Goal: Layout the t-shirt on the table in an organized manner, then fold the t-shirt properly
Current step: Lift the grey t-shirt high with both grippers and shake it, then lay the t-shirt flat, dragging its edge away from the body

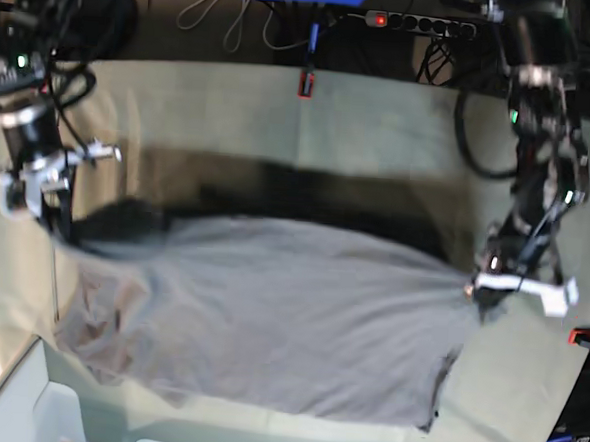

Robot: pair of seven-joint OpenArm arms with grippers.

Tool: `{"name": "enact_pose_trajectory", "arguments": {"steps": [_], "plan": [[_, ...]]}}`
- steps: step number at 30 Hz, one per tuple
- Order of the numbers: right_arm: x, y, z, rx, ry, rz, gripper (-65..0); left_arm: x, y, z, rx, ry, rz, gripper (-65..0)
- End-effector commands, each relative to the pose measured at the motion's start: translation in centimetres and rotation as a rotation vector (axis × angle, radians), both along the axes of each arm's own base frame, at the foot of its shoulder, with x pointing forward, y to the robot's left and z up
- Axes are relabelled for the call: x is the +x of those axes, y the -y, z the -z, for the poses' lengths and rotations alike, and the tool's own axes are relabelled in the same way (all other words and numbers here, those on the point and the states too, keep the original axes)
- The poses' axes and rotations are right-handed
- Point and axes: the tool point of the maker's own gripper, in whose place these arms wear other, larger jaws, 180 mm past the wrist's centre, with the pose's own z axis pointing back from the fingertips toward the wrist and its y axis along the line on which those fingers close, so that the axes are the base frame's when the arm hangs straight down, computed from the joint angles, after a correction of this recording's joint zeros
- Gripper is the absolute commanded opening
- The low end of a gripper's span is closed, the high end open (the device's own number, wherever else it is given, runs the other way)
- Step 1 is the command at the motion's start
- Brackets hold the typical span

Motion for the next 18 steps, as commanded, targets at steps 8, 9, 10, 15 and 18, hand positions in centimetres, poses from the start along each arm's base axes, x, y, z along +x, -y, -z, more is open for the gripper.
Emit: {"name": "enact_pose_trajectory", "arguments": {"steps": [8,9,10,15,18], "plan": [[-6.6,-0.7,1.8,0.093,-0.015,-0.006,-65.0,-5.2,-5.5,0.7,-0.012,-0.011,-0.140,-64.9],[-7.1,-0.5,2.0,0.100,-0.023,0.014,-65.0,-5.6,-5.7,1.0,-0.010,-0.021,-0.144,-64.9],[-7.6,-0.3,2.3,0.105,-0.036,0.034,-65.0,-6.1,-5.7,1.4,-0.009,-0.034,-0.147,-64.9],[-9.4,0.9,3.6,0.111,-0.083,0.097,-65.0,-8.2,-5.4,3.2,-0.015,-0.092,-0.147,-64.9],[-10.3,2.0,3.8,0.095,-0.101,0.126,-65.0,-9.8,-5.2,4.4,-0.021,-0.131,-0.151,-64.9]]}}
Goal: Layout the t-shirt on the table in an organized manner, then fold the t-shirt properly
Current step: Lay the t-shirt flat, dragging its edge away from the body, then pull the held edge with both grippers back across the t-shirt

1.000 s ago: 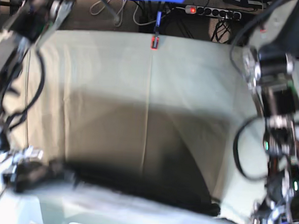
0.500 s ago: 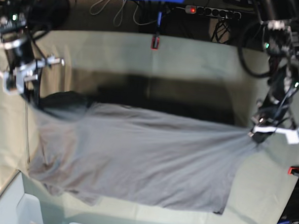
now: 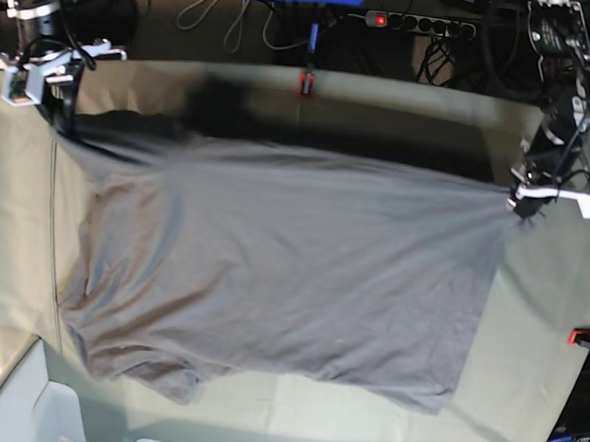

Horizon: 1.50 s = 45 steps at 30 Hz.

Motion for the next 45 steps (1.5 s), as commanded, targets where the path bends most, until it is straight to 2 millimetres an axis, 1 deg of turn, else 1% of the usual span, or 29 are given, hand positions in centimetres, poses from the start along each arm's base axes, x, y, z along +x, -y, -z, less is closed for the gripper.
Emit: {"name": "enact_pose_trajectory", "arguments": {"steps": [1,3,7,9,12,15,18,21,23,25,27,29,32,35,37,40,42,45], "plan": [[-0.1,0.2,-1.0,0.001,0.038,-0.009,-65.0,0.0,-0.3,-0.8,0.013,0.031,-0.009,-64.9],[-0.5,0.3,-0.4,0.009,0.022,-0.002,-65.0,-0.9,-0.3,-0.2,0.011,0.010,-0.011,-64.9],[-1.8,0.2,0.3,0.012,-0.017,-0.003,-65.0,-2.4,-0.5,0.7,0.017,-0.025,-0.015,-64.9],[-2.1,0.2,0.6,0.018,-0.025,-0.001,-65.0,-2.8,-0.6,0.8,0.019,-0.034,-0.016,-64.9],[-3.2,0.0,1.9,0.046,-0.064,0.012,-65.0,-3.5,-0.5,1.2,0.020,-0.050,-0.014,-64.9],[-4.0,0.0,2.8,0.062,-0.093,0.023,-65.0,-4.1,-0.3,0.7,0.031,-0.048,-0.004,-64.9],[-4.9,0.0,3.8,0.079,-0.125,0.034,-65.0,-4.3,-1.3,-0.1,0.049,-0.034,-0.027,-64.9],[-5.1,0.0,4.0,0.081,-0.131,0.036,-65.0,-4.6,-1.9,-0.4,0.052,-0.026,-0.054,-64.9],[-5.1,0.0,4.0,0.080,-0.130,0.035,-65.0,-4.8,-2.8,-0.7,0.060,-0.025,-0.074,-64.9],[-5.1,0.0,4.0,0.080,-0.130,0.035,-65.0,-5.0,-3.6,-1.5,0.078,-0.012,-0.091,-64.9],[-5.3,0.0,4.1,0.080,-0.138,0.035,-65.0,-5.6,-3.9,-1.2,0.081,-0.024,-0.102,-64.9],[-5.5,-0.3,4.2,0.086,-0.145,0.029,-65.0,-5.5,-3.8,-1.2,0.079,-0.022,-0.099,-64.9],[-5.2,-1.3,4.4,0.106,-0.145,0.005,-65.0,-5.4,-3.6,-1.2,0.074,-0.020,-0.098,-64.9],[-4.9,-1.9,4.5,0.114,-0.144,-0.011,-65.0,-4.2,-2.7,-1.3,0.057,0.002,-0.093,-64.9],[-4.7,-2.4,4.6,0.123,-0.144,-0.023,-65.0,-3.9,-2.6,-0.7,0.043,-0.005,-0.097,-64.9],[-3.2,-2.7,4.3,0.124,-0.111,-0.037,-65.0,-2.7,-2.7,-0.3,0.022,0.007,-0.109,-64.9],[-2.5,-2.7,4.5,0.134,-0.099,-0.031,-65.0,-1.9,-2.9,-0.2,0.011,0.015,-0.115,-64.9],[-0.8,-2.6,4.6,0.148,-0.066,-0.025,-65.0,-0.6,-2.9,-0.4,-0.002,0.035,-0.122,-64.9]]}}
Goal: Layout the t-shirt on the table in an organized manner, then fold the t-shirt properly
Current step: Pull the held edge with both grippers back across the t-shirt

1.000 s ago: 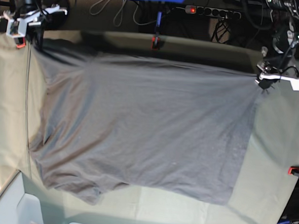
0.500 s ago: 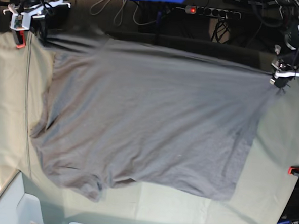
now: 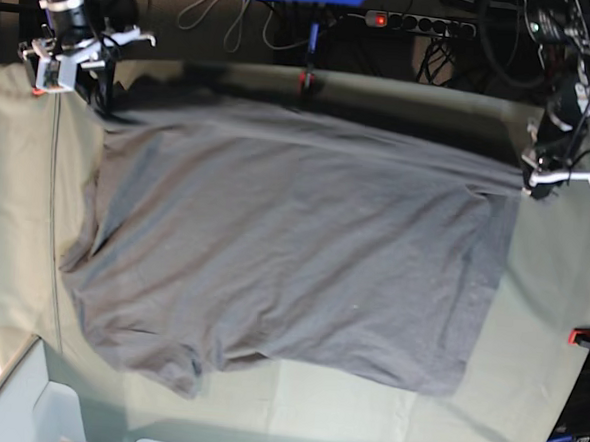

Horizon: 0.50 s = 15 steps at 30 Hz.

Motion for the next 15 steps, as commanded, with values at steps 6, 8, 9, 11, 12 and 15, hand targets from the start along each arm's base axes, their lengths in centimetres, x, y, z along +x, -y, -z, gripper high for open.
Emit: {"name": "enact_pose_trajectory", "arguments": {"steps": [6,8,9,11,12,15], "plan": [[3.9,0.6,-2.1,-0.003,0.123,-0.023,-65.0,3.9,-0.6,-3.5,0.022,0.126,-0.006,-64.9],[5.6,0.7,-3.0,-0.003,0.170,-0.018,-65.0,5.2,-0.6,-4.4,0.020,0.159,-0.006,-64.9],[6.4,0.7,-3.5,-0.004,0.190,-0.018,-65.0,5.7,-0.7,-4.7,0.017,0.168,-0.008,-64.9],[7.8,0.6,-4.4,-0.005,0.229,-0.022,-65.0,6.8,-0.8,-5.0,0.008,0.185,-0.012,-64.9],[8.5,0.7,-4.5,-0.005,0.237,-0.024,-65.0,7.4,-0.8,-5.1,0.000,0.192,-0.016,-64.9],[10.8,0.9,-4.3,0.009,0.228,-0.019,-65.0,9.0,-0.9,-5.0,-0.029,0.205,-0.026,-64.9]]}}
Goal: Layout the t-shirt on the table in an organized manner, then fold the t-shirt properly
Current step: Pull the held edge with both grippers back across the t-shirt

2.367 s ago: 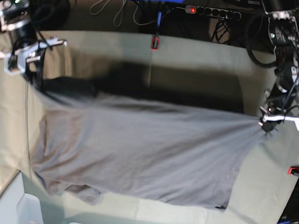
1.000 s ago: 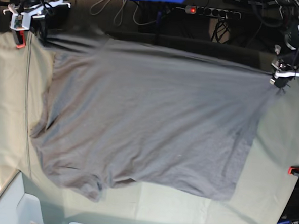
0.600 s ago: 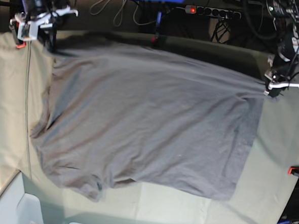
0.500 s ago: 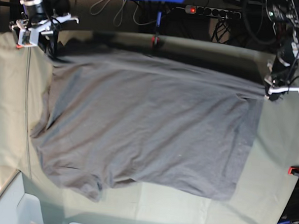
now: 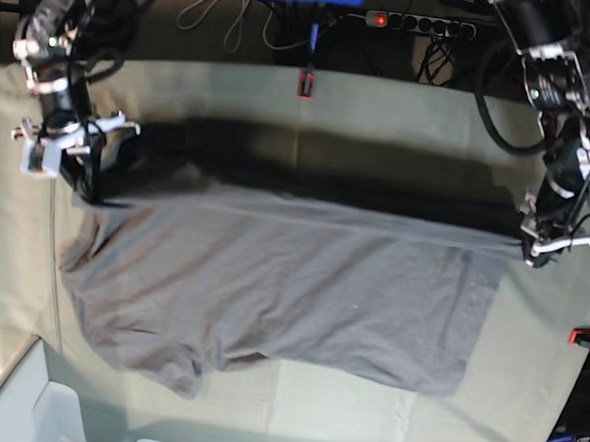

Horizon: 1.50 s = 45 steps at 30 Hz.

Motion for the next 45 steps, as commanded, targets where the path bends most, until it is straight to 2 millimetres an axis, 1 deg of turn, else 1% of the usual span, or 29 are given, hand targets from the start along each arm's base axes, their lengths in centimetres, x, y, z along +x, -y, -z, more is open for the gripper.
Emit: {"name": "enact_pose_trajectory", "arguments": {"steps": [1,3,7,10,12,15,21,24,26,28,30,31,34,36,39,40,41,43,45], "plan": [[1.3,0.1,-1.6,-0.004,0.058,-0.015,-65.0,1.4,-0.9,-1.9,0.022,0.057,-0.013,-64.9],[2.5,0.7,-1.3,-0.052,0.019,-0.028,-65.0,2.4,-0.8,-1.9,0.003,0.065,-0.017,-64.9],[4.6,0.9,-1.0,-0.098,-0.002,-0.034,-65.0,4.5,0.3,-1.7,-0.006,0.056,0.032,-64.9],[5.8,0.9,-0.5,-0.092,-0.010,-0.035,-65.0,6.1,2.2,-1.3,0.007,0.039,0.103,-64.9],[6.4,0.8,0.0,-0.098,-0.024,-0.039,-65.0,6.9,2.8,-1.1,0.005,0.032,0.125,-64.9],[7.1,1.0,0.3,-0.114,-0.039,-0.039,-65.0,7.5,3.0,-1.0,-0.003,0.028,0.129,-64.9],[8.5,0.5,0.6,-0.092,-0.040,-0.048,-65.0,8.3,2.9,0.4,-0.041,-0.011,0.116,-64.5],[9.1,0.5,0.2,-0.087,-0.029,-0.048,-65.0,8.2,2.0,0.9,-0.035,-0.031,0.107,-63.9],[9.3,0.5,0.1,-0.099,-0.031,-0.049,-65.0,8.7,1.9,0.7,-0.039,-0.028,0.104,-60.3],[9.7,0.5,0.1,-0.125,-0.040,-0.054,-65.0,8.6,1.8,1.2,-0.046,-0.042,0.101,-53.4],[10.1,0.5,0.4,-0.136,-0.053,-0.059,-65.0,9.0,1.8,0.9,-0.049,-0.036,0.100,-46.2],[10.4,0.4,0.6,-0.144,-0.064,-0.064,-65.0,9.2,1.8,0.7,-0.050,-0.033,0.101,-43.0],[10.7,0.5,1.8,-0.194,-0.118,-0.080,-65.0,9.4,1.8,0.5,-0.051,-0.028,0.103,-36.4],[10.6,0.6,2.0,-0.215,-0.131,-0.083,-61.5,9.6,1.9,0.2,-0.054,-0.017,0.106,-31.5],[10.7,1.0,1.5,-0.220,-0.122,-0.071,-55.8,9.5,2.0,-0.2,-0.048,-0.007,0.111,-24.1],[10.7,1.1,1.3,-0.225,-0.116,-0.069,-53.8,9.6,1.9,-0.7,-0.041,0.005,0.111,-22.5],[10.8,1.1,1.0,-0.228,-0.110,-0.068,-51.7,9.3,1.9,-0.8,-0.033,0.009,0.113,-21.5],[10.7,1.2,0.6,-0.237,-0.101,-0.063,-46.5,7.9,1.7,-0.4,-0.012,0.002,0.111,-21.3],[10.5,1.6,0.1,-0.239,-0.090,-0.044,-42.1,7.0,1.7,-0.1,-0.002,-0.004,0.112,-21.3]]}}
